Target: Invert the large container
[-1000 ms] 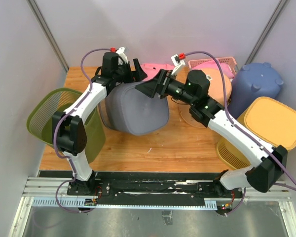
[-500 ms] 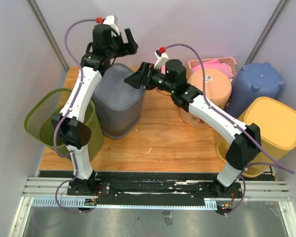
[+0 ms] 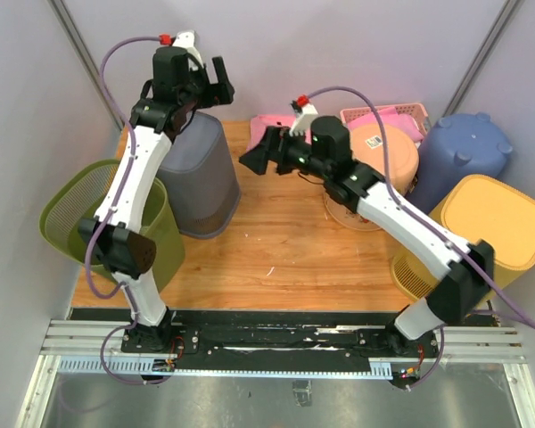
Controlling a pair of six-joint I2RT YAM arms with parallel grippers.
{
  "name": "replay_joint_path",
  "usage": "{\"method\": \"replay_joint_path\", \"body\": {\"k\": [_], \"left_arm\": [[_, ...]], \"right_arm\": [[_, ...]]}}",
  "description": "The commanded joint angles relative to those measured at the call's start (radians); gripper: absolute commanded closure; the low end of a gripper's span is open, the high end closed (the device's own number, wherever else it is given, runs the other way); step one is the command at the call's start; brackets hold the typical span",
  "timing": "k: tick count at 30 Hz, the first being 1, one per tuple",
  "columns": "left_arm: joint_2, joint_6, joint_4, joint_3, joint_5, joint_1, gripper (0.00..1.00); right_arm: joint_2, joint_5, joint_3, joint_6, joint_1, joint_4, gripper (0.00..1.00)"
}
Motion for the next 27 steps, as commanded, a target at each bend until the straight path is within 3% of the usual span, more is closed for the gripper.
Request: {"method": "replay_joint_path", "body": {"k": [1,7,11,15,19,27], "left_arm": [[-0.234,0.079,-0.017,-0.198,-0.096,-0.065,0.01],[-0.480,0.071,-0.073,-0.526,-0.417,-0.239,0.03],[-0.575,0.027,-0.113,-0.681,-0.569,-0.298,0.08],[-0.625,-0.031,-0.159,-0.767,-0.645,-0.348,0.17],[-0.637,-0.087,-0.201,-0.781,-0.606,-0.361,0.28],[-0.537,-0.102,-0.211,-0.754,-0.645,-0.361,0.34]], "right_arm": [[-0.233,0.188,-0.179,-0.148,0.013,-0.083,0.07],[-0.475,0.434,-0.368,-0.246,0.010,-0.250,0.04],[-0.594,0.538,-0.430,-0.270,0.001,-0.332,0.03],[-0.653,0.594,-0.430,-0.295,-0.001,-0.376,0.02],[-0.657,0.619,-0.418,-0.298,-0.004,-0.386,0.02],[-0.613,0.577,-0.400,-0.288,-0.002,-0.386,0.03]]}}
